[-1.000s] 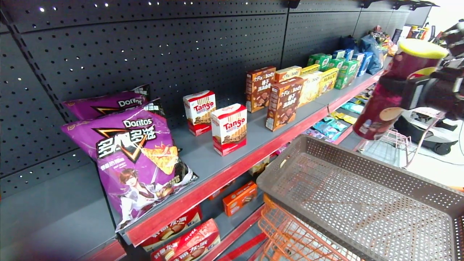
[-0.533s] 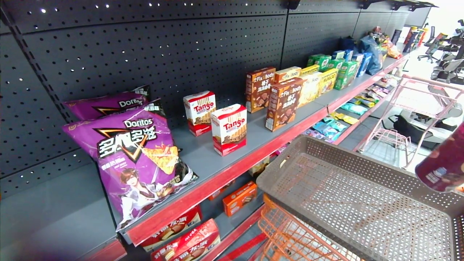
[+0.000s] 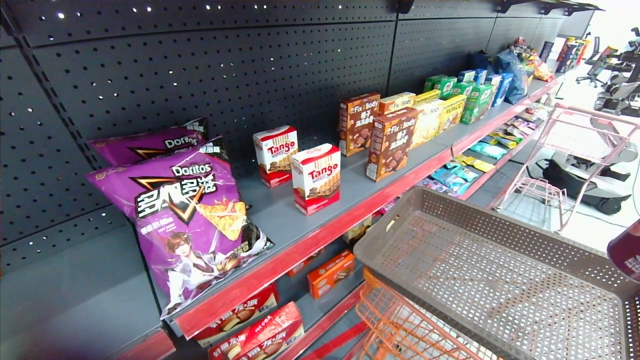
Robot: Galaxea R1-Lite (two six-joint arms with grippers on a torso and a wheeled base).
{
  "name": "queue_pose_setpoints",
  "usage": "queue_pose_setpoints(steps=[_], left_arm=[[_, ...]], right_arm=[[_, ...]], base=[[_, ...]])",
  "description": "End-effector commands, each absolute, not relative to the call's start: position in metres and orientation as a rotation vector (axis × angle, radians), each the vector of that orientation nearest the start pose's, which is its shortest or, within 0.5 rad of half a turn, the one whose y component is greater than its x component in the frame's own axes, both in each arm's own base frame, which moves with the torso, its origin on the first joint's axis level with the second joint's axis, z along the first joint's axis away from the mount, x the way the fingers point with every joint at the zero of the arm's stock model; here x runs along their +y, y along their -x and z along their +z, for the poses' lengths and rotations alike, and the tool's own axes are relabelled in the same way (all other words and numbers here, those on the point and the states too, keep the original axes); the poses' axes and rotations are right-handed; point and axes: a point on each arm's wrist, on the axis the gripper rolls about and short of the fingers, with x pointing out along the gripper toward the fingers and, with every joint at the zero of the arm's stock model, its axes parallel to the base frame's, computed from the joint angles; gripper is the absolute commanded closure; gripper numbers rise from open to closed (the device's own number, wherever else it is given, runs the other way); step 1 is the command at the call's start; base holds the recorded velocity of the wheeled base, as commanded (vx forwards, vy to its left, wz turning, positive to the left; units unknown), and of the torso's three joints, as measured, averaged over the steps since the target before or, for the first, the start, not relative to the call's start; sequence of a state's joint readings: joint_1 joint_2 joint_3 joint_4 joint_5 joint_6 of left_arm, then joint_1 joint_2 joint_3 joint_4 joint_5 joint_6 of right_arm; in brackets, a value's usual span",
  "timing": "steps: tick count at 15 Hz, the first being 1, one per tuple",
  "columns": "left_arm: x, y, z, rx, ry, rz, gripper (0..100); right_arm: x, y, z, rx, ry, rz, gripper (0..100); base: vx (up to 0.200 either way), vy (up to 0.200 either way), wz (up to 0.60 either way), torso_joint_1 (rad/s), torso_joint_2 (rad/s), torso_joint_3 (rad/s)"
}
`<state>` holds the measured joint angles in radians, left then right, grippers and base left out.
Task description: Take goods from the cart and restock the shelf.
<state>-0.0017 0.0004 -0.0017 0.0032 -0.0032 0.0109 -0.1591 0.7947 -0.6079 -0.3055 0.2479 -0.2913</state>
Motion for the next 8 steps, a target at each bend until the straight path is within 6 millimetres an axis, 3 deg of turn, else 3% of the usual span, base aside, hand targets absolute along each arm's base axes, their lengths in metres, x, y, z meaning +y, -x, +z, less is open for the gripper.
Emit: queue_pose_setpoints(steps=[1,8], left_arm=[[0.0,0.023,0.076,0.002,-0.011,-0.005,0],[0.0,0.023,0.076,-0.002,0.015,0.014,0]], right_arm=[[-0.007,-0.081,0.271,-0.121,0.324,0.086,100],[-0.007,-0.094,0.281,-0.124,0.35,0.106,100]], base=[[0.0,0.0,0.0,0.0,0.0,0.0],[0.0,0.0,0.0,0.0,0.0,0.0]])
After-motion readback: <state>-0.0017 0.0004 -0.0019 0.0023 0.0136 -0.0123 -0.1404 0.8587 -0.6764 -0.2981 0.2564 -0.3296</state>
